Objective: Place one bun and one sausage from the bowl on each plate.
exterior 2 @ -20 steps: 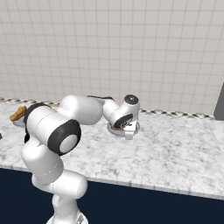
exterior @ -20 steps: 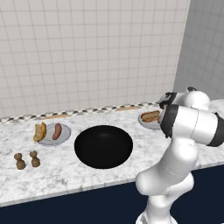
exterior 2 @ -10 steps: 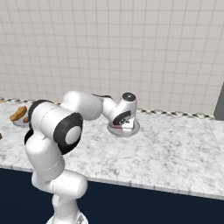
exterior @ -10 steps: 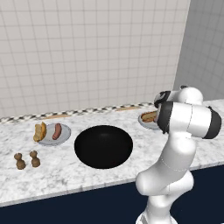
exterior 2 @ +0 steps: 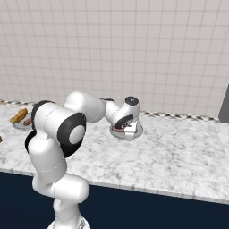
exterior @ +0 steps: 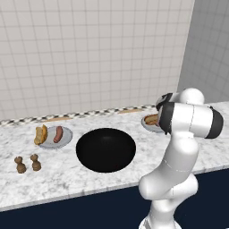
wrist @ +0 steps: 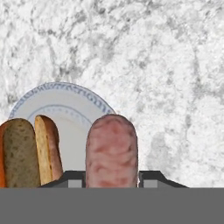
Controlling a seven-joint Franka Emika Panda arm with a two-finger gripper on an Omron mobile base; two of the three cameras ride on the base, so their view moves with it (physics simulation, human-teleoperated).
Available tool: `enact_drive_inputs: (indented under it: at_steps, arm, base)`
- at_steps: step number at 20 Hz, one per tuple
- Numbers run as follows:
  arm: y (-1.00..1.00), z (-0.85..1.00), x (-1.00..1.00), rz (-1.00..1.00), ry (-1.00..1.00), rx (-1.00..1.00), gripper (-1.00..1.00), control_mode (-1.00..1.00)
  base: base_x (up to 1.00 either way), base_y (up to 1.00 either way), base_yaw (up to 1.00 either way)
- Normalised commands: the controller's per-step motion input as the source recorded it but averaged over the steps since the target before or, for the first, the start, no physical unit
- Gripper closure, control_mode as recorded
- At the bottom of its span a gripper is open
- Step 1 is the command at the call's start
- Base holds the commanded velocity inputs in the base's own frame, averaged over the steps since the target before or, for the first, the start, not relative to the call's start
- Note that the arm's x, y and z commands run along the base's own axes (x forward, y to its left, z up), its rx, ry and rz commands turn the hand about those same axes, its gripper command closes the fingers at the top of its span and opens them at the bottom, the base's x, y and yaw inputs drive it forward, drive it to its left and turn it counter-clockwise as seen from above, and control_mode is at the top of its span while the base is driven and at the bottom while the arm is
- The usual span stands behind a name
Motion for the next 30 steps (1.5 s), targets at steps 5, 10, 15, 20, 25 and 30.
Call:
enact_drive_inputs:
  at_steps: [5, 10, 15, 20, 25, 30]
  arm:
    - [0.02, 0.00, 0.09, 0.00, 0.00, 0.00, 1.00, -1.00]
    - [0.01, 0.00, 0.16, 0.00, 0.00, 0.00, 1.00, -1.00]
    - [0.03, 0.00, 0.10, 0.00, 0.00, 0.00, 1.00, -1.00]
    - [0.02, 0.00, 0.05, 0.00, 0.00, 0.00, -1.00, -1.00]
    - [0.01, -0.01, 0.01, 0.00, 0.00, 0.00, -1.00, -1.00]
    - [0.04, 0.00, 0.00, 0.00, 0.00, 0.00, -1.00, -1.00]
  base:
    - [0.00, 0.00, 0.00]
    - [0.00, 0.00, 0.00]
    - [0.00, 0.00, 0.00]
    - [0.00, 0.00, 0.00]
    - [0.00, 0.00, 0.00]
    - [0.00, 0.00, 0.00]
